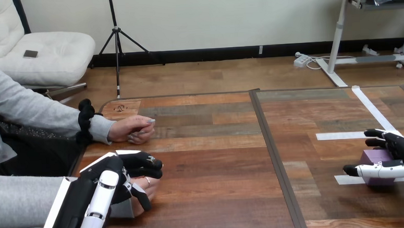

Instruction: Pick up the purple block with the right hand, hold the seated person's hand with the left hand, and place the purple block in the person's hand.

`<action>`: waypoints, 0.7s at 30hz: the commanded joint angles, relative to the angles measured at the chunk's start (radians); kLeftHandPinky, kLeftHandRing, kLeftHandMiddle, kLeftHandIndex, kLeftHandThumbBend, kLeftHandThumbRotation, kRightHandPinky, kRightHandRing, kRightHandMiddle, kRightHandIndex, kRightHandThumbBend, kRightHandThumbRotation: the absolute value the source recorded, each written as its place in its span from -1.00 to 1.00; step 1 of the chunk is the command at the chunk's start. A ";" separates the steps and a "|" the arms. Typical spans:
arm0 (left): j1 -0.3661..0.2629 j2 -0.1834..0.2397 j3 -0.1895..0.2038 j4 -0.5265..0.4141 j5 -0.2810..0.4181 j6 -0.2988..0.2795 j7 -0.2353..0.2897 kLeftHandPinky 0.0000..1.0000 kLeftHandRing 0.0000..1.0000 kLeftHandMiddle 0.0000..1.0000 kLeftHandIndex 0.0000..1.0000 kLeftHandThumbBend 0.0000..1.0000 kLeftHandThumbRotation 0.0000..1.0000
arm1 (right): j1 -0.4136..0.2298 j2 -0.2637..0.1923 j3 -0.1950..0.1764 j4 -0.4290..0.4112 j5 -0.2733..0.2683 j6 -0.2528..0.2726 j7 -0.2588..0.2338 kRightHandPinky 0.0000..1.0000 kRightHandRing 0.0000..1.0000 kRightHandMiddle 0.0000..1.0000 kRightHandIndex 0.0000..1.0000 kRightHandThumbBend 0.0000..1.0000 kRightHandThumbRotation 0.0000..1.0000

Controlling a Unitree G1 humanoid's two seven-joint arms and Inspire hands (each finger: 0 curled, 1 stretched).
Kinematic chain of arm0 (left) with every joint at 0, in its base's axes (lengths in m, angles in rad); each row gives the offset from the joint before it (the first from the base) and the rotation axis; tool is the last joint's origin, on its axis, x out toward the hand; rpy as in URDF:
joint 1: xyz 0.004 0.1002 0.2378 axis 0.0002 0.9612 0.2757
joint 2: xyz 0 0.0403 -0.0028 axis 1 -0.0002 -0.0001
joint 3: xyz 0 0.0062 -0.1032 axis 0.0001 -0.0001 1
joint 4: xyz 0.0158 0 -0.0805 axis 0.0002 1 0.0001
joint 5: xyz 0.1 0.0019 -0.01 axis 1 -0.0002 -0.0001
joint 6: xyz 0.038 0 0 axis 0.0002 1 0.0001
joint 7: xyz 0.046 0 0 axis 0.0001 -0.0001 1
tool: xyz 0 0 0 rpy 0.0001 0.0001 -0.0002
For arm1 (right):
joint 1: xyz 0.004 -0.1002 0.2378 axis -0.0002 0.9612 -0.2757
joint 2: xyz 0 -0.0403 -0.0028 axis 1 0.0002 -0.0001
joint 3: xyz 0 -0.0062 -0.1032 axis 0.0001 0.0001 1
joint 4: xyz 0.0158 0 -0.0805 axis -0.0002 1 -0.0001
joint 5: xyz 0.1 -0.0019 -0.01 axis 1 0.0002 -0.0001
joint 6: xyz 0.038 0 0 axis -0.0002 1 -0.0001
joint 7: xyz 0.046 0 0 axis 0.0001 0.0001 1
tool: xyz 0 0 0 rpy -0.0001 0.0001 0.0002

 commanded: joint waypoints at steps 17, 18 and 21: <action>-0.049 0.004 0.019 -0.014 -0.003 -0.029 0.004 -0.41 0.20 0.21 0.11 -0.33 0.80 | -0.028 -0.053 0.047 -0.004 -0.041 0.058 -0.001 0.82 0.82 0.80 0.77 0.77 -1.00; -0.049 0.004 0.019 -0.013 -0.004 -0.029 0.003 -0.41 0.20 0.21 0.11 -0.34 0.81 | -0.028 -0.053 0.048 -0.004 -0.041 0.058 -0.001 0.83 0.82 0.80 0.77 0.77 -1.00; -0.046 0.004 0.020 -0.021 -0.002 -0.021 0.006 -0.42 0.20 0.21 0.10 -0.34 0.81 | -0.028 -0.058 0.054 -0.006 -0.048 0.050 -0.009 0.87 0.85 0.83 0.77 0.73 -1.00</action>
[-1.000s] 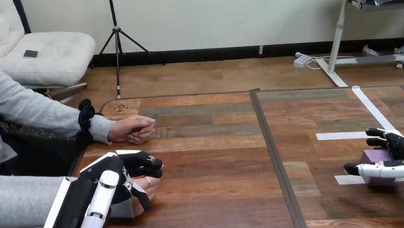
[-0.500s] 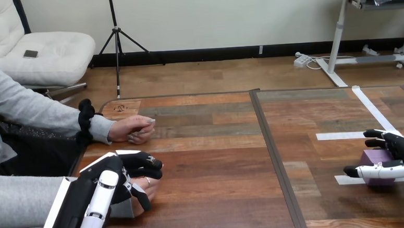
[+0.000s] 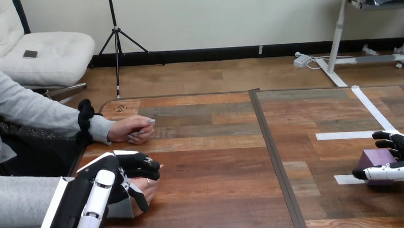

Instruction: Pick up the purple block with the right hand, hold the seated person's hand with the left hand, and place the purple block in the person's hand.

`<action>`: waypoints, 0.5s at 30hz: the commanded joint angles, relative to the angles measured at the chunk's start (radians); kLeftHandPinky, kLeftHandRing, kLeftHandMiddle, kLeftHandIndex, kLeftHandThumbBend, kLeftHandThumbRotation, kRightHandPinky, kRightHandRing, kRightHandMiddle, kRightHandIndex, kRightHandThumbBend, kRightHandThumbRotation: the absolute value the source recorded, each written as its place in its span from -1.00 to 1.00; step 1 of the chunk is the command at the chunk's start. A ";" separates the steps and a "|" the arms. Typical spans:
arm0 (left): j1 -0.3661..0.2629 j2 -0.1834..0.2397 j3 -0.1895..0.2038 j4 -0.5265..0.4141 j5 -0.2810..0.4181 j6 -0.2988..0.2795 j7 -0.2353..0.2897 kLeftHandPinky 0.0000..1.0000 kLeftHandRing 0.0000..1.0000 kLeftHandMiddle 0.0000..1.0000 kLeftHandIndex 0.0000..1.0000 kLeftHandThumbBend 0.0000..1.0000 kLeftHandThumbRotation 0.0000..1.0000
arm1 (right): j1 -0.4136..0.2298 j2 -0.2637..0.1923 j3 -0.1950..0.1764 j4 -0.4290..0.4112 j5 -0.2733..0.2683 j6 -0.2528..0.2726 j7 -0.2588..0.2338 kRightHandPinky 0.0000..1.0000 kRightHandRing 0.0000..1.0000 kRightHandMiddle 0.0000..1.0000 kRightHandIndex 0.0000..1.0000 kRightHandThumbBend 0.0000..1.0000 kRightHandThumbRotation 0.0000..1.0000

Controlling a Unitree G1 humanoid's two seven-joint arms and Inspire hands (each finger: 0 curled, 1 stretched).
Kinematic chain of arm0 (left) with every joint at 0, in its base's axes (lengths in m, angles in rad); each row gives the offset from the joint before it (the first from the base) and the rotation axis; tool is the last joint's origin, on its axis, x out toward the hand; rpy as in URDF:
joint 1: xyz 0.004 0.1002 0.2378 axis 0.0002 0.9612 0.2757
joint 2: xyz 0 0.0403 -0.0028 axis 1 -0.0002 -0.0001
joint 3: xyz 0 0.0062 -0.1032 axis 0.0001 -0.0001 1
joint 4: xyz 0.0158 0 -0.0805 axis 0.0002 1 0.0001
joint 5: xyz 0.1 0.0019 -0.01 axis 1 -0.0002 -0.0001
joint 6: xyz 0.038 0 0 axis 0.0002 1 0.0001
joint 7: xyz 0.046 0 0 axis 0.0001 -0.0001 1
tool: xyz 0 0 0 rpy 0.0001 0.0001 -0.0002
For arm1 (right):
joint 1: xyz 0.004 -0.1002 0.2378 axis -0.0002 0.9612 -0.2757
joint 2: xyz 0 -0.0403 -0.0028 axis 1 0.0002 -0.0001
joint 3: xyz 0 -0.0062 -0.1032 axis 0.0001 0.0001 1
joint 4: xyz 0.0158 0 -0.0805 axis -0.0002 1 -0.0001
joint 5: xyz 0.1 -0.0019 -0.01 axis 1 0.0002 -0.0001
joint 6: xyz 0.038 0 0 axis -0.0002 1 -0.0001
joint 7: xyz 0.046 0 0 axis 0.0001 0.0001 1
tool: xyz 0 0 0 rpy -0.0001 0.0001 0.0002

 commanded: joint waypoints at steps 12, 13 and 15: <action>-0.050 0.007 0.013 -0.017 0.002 -0.022 0.003 -0.44 0.18 0.19 0.09 -0.36 0.82 | -0.020 -0.008 -0.018 0.013 0.032 0.009 0.010 0.73 0.75 0.77 0.77 0.66 -1.00; -0.050 0.006 0.013 -0.017 0.003 -0.023 0.004 -0.44 0.18 0.19 0.09 -0.38 0.83 | -0.019 -0.005 -0.033 0.013 0.052 0.009 0.023 0.70 0.73 0.77 0.77 0.62 -1.00; -0.049 0.004 0.014 -0.017 0.003 -0.024 0.006 -0.44 0.17 0.19 0.09 -0.40 0.83 | -0.017 -0.001 -0.047 0.013 0.072 0.008 0.035 0.67 0.72 0.76 0.77 0.59 -1.00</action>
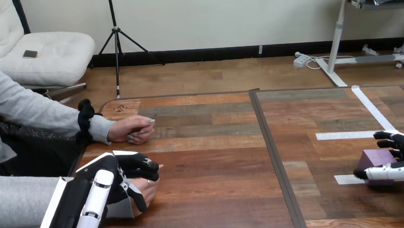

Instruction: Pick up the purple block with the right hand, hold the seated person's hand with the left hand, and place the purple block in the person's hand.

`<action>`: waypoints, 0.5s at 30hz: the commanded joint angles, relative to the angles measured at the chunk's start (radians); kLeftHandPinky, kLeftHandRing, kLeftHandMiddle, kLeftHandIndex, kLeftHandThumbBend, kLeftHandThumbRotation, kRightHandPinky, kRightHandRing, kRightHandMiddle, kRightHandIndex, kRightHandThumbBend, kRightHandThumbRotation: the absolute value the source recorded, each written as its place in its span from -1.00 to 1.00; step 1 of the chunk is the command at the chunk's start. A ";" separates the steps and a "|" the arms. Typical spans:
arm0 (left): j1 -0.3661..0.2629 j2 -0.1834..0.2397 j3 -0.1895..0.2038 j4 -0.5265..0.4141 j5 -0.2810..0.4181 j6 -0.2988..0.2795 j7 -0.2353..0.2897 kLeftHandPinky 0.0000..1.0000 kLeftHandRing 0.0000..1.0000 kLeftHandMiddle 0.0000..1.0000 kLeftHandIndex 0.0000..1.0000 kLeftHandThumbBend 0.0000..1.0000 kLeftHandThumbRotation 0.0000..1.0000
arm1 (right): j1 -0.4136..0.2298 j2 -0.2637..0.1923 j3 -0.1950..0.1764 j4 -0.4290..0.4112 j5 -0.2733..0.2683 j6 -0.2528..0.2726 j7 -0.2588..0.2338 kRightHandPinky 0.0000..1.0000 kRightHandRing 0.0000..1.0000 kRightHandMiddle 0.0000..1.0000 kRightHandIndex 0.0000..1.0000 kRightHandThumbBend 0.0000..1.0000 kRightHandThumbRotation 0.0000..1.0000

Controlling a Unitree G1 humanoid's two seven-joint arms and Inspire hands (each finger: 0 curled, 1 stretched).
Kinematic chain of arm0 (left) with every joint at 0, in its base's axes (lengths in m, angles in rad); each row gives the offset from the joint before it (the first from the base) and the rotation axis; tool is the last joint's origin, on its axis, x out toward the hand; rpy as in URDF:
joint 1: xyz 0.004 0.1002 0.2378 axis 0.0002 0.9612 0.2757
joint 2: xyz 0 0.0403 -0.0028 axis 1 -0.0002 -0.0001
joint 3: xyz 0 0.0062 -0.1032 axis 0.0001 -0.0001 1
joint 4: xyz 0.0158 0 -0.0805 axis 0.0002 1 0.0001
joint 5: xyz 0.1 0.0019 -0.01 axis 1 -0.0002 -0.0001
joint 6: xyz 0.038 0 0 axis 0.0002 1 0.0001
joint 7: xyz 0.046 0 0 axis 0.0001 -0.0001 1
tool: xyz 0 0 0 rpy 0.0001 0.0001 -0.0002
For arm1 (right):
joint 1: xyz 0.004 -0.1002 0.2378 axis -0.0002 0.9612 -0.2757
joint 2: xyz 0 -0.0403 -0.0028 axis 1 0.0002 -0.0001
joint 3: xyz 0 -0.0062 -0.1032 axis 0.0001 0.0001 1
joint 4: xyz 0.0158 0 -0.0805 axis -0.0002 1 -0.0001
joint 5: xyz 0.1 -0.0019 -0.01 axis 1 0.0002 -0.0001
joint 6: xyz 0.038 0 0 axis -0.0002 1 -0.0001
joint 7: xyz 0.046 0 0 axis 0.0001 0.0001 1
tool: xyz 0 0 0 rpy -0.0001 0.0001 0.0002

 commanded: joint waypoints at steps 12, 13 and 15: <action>-0.049 0.006 0.014 -0.021 0.014 -0.024 0.011 -0.46 0.14 0.16 0.07 -0.37 0.86 | -0.029 0.015 -0.055 -0.001 0.098 0.085 0.007 0.38 0.59 0.69 0.70 0.34 -1.00; -0.048 0.007 0.014 -0.023 0.013 -0.021 0.010 -0.46 0.14 0.16 0.07 -0.36 0.86 | -0.026 0.011 -0.040 -0.004 0.079 0.075 -0.012 0.37 0.57 0.68 0.69 0.35 -1.00; -0.047 0.008 0.015 -0.024 0.012 -0.018 0.009 -0.46 0.14 0.17 0.07 -0.34 0.86 | -0.022 0.007 -0.026 -0.007 0.058 0.064 -0.033 0.36 0.50 0.61 0.65 0.41 -1.00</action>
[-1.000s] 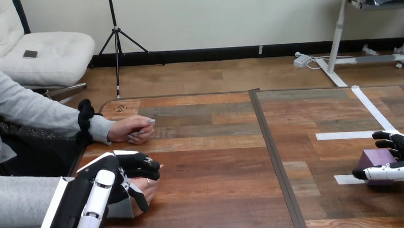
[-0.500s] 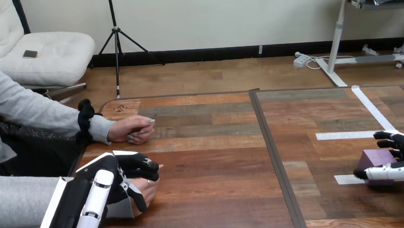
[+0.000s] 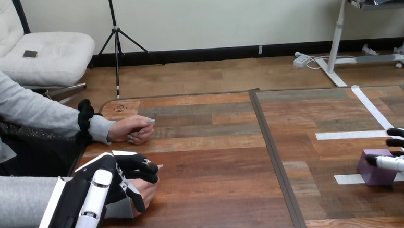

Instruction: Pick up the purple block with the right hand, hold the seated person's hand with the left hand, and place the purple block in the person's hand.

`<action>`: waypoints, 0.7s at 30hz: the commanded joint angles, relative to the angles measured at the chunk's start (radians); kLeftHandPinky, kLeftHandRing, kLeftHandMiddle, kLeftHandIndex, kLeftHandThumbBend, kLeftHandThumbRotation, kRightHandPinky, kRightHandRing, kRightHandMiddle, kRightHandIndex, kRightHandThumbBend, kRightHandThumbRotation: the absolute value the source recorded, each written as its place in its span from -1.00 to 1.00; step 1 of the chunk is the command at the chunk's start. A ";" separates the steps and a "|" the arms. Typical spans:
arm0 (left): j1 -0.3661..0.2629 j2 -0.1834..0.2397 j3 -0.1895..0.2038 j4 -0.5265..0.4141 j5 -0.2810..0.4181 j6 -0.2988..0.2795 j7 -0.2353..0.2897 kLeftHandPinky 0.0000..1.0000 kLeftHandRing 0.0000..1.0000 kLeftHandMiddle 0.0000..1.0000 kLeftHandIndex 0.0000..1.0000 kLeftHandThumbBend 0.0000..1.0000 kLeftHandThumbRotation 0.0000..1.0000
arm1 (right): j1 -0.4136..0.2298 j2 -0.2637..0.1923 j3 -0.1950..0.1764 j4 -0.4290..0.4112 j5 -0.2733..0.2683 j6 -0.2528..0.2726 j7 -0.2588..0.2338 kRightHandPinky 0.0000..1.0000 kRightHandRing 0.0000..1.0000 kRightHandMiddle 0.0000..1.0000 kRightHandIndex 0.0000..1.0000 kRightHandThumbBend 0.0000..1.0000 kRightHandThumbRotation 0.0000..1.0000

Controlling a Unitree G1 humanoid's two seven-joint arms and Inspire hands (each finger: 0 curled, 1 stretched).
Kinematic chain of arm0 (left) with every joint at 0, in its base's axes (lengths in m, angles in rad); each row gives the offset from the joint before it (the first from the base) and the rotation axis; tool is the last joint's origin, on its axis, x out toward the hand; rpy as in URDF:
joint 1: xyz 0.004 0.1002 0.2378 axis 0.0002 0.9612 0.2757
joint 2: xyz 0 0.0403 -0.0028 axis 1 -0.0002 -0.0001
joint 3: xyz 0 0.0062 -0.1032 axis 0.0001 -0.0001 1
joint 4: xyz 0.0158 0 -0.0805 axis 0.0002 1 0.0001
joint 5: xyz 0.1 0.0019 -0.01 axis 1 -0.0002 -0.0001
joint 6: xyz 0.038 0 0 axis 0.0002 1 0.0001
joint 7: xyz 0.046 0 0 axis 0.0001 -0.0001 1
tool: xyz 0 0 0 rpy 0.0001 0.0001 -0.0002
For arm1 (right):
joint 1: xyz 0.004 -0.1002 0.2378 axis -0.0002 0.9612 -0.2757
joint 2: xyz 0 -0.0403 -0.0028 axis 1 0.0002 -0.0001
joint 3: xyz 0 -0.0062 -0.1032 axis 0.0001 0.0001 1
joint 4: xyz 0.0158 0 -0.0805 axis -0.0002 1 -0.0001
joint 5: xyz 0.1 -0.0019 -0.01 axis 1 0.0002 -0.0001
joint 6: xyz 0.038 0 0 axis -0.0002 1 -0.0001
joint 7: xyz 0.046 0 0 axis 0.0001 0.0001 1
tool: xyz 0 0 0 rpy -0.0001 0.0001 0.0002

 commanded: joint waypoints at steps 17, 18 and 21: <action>-0.048 0.005 0.011 -0.026 0.000 -0.011 0.006 -0.45 0.14 0.17 0.07 -0.39 0.87 | -0.010 0.005 0.061 -0.010 -0.085 -0.048 -0.137 0.12 0.09 0.18 0.26 0.53 -1.00; -0.046 0.006 0.011 -0.030 0.003 -0.007 0.008 -0.45 0.14 0.17 0.07 -0.38 0.87 | -0.010 0.005 0.065 -0.009 -0.091 -0.048 -0.145 0.11 0.08 0.17 0.24 0.53 -1.00; -0.042 0.009 0.012 -0.040 0.007 0.004 0.014 -0.46 0.14 0.17 0.06 -0.35 0.88 | -0.012 0.005 0.071 -0.006 -0.101 -0.045 -0.157 0.06 0.07 0.13 0.17 0.56 -1.00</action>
